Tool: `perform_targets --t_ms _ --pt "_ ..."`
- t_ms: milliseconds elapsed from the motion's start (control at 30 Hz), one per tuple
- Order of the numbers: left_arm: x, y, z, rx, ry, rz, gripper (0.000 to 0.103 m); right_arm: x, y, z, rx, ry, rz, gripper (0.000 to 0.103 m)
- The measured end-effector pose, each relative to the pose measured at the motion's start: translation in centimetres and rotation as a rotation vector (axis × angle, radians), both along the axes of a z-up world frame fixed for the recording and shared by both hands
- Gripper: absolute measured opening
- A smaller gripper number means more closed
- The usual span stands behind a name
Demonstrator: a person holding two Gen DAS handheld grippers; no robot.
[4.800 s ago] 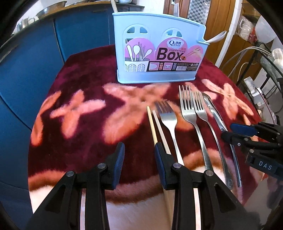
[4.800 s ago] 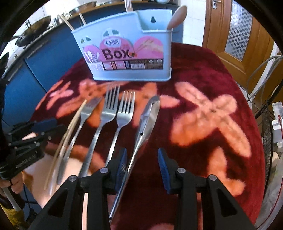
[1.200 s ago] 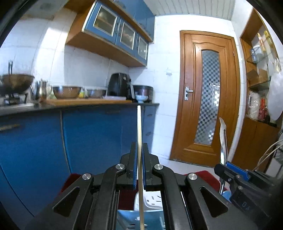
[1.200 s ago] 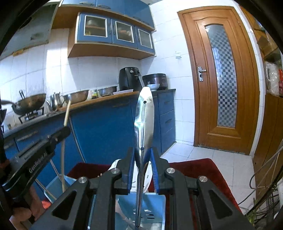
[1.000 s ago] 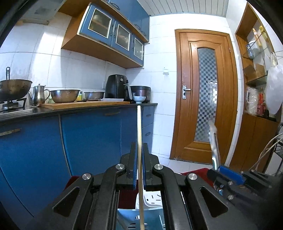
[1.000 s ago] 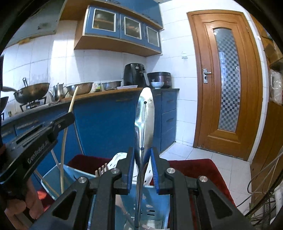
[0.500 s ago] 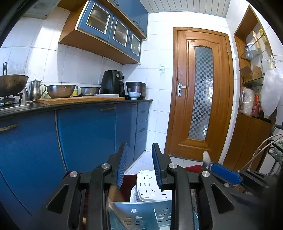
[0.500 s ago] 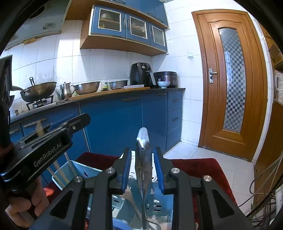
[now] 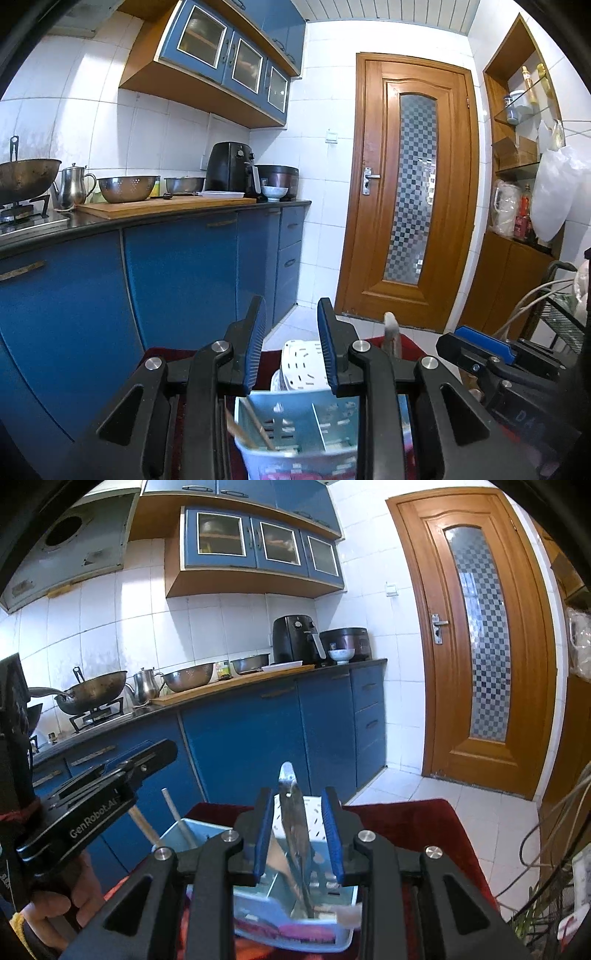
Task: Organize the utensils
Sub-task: 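Release the steel knife into the holder and withdraw the right tool, then move both open tools back down to the steel forks on the blanket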
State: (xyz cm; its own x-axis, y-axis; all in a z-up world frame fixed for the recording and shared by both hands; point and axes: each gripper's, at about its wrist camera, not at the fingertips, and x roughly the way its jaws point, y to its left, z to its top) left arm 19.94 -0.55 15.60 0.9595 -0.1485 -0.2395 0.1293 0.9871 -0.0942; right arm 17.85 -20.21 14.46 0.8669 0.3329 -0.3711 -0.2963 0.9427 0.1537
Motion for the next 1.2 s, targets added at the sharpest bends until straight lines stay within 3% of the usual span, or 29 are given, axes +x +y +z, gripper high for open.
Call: perform_targets --t_ms 600,867,1200 --pt "-9.5 1.2 0.9 0.009 0.132 -0.045 0.029 -8.3 -0.4 1.3 -0.052 0.054 0.042 0.032" --pt "-12.3 0.9 -2.1 -0.009 0.256 -0.085 0.029 -10.7 -1.2 0.2 -0.028 0.127 0.040 0.032" --pt "-14.6 0.9 -6.3 -0.026 0.367 -0.089 0.029 -13.7 -1.9 -3.3 -0.004 0.224 0.026 0.035"
